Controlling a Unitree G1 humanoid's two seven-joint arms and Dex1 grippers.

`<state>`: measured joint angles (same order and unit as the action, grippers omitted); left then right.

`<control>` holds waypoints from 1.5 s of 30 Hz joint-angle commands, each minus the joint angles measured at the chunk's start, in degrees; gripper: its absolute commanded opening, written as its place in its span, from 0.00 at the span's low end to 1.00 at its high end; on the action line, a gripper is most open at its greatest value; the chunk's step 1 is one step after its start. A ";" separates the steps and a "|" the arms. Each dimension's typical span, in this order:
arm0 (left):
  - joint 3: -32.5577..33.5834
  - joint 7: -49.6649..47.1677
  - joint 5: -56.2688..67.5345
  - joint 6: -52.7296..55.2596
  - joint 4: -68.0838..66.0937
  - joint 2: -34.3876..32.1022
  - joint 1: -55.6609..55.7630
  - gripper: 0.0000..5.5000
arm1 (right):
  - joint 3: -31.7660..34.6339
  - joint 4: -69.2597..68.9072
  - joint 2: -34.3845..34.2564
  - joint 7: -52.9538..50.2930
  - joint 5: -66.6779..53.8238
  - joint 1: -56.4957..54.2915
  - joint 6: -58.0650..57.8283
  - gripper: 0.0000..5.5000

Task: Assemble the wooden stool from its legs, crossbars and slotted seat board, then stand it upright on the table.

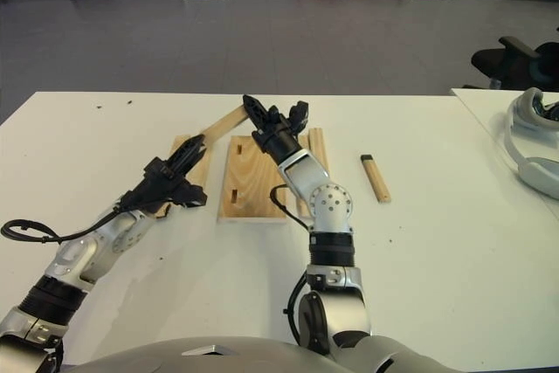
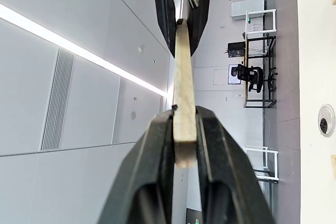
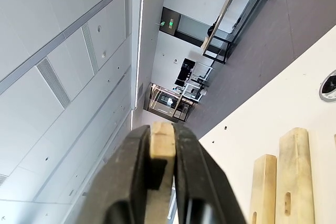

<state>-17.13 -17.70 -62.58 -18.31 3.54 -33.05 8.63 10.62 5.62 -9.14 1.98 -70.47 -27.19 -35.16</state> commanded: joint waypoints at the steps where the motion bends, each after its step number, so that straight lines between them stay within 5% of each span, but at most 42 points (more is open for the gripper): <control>1: -0.88 0.40 -0.14 -1.05 -0.81 -1.17 0.08 0.14 | -0.29 -1.19 -4.86 -0.63 1.36 1.89 2.13 0.10; 9: 3.18 2.43 10.13 0.13 -3.38 0.28 -2.62 0.35 | 2.82 -3.00 2.57 3.73 8.07 5.49 7.96 0.08; 16: 11.68 8.77 36.51 5.29 -3.42 10.49 -8.08 0.56 | 4.38 11.29 14.77 8.20 29.91 -3.23 22.92 0.08; 23: 22.01 13.69 55.67 9.10 -4.55 15.53 -10.40 0.56 | 5.61 9.35 12.42 6.81 32.90 3.28 23.42 0.08; 45: 23.04 14.81 54.75 8.07 -5.41 16.65 -11.55 0.56 | 4.39 11.17 12.34 6.08 45.25 8.60 29.79 0.08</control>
<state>5.81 -3.14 -7.40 -10.32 -1.72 -16.38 -2.48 16.09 14.62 2.02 8.54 -28.68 -19.61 -5.61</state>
